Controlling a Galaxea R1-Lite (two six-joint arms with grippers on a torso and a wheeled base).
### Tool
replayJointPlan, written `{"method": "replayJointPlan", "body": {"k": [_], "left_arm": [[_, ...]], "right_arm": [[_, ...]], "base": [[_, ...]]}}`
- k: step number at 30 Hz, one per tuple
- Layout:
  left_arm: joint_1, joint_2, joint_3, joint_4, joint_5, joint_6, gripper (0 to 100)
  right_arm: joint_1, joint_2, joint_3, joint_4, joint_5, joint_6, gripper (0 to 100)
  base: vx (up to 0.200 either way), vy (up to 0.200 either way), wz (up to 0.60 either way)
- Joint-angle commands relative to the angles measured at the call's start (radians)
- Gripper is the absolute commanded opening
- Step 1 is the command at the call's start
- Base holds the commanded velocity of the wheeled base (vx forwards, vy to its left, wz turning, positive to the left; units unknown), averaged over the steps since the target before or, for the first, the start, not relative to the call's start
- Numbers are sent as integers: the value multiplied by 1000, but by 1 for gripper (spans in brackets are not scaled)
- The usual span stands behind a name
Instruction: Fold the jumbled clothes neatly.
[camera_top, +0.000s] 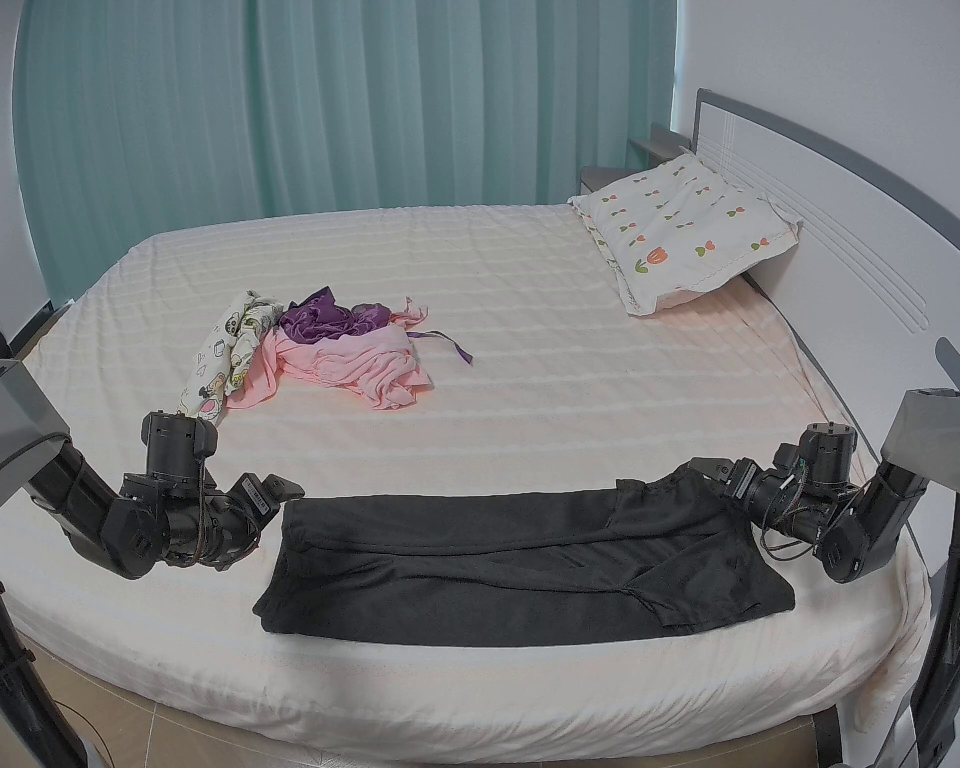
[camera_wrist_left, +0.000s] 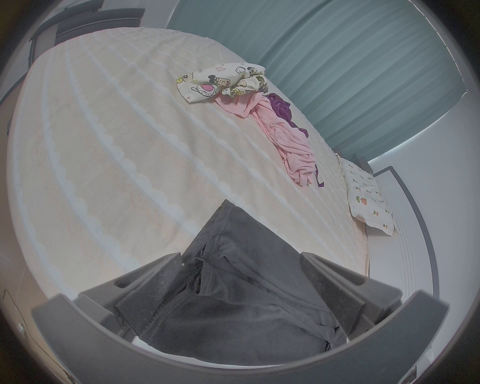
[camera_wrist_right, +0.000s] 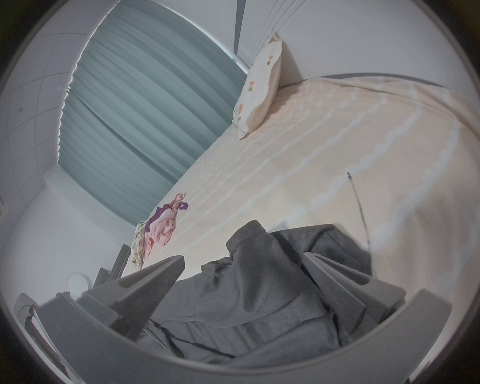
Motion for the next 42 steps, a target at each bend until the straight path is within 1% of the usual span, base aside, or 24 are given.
{"method": "replayJointPlan", "body": {"k": [1, 7, 13, 14, 18, 19, 22, 26, 33, 42], "left_arm": [[-6, -2, 11, -1, 2, 0, 100], [-19, 3, 12, -1, 8, -2, 100], [-33, 4, 11, -2, 11, -2, 100], [-33, 3, 9, -2, 11, -2, 100], [-33, 1, 9, -4, 12, -2, 100], [-33, 1, 9, -2, 12, -8, 100], [-33, 1, 6, -2, 12, -23, 100], [-33, 1, 9, -2, 14, -26, 100], [-33, -7, 9, -1, 17, -26, 100], [-33, 1, 9, -1, 17, -26, 100]], "right_arm": [[-19, 70, -68, 42, 37, -14, 100], [-50, 65, -88, 68, 93, -51, 100], [-73, 68, -77, 66, 100, -49, 100], [-75, 68, -74, 66, 101, -49, 0], [-81, 62, -54, 65, 126, -45, 0], [-85, 61, -45, 65, 149, -42, 0], [-90, 62, -37, 66, 167, -40, 0], [-90, 59, -28, 65, 167, -32, 0], [-121, 35, 15, 65, 169, -31, 0], [-136, 27, 52, 51, 179, -31, 0]], "base": [[0, 0, 0], [0, 0, 0], [0, 0, 0], [0, 0, 0], [0, 0, 0], [0, 0, 0], [0, 0, 0], [0, 0, 0], [0, 0, 0], [0, 0, 0]]}}
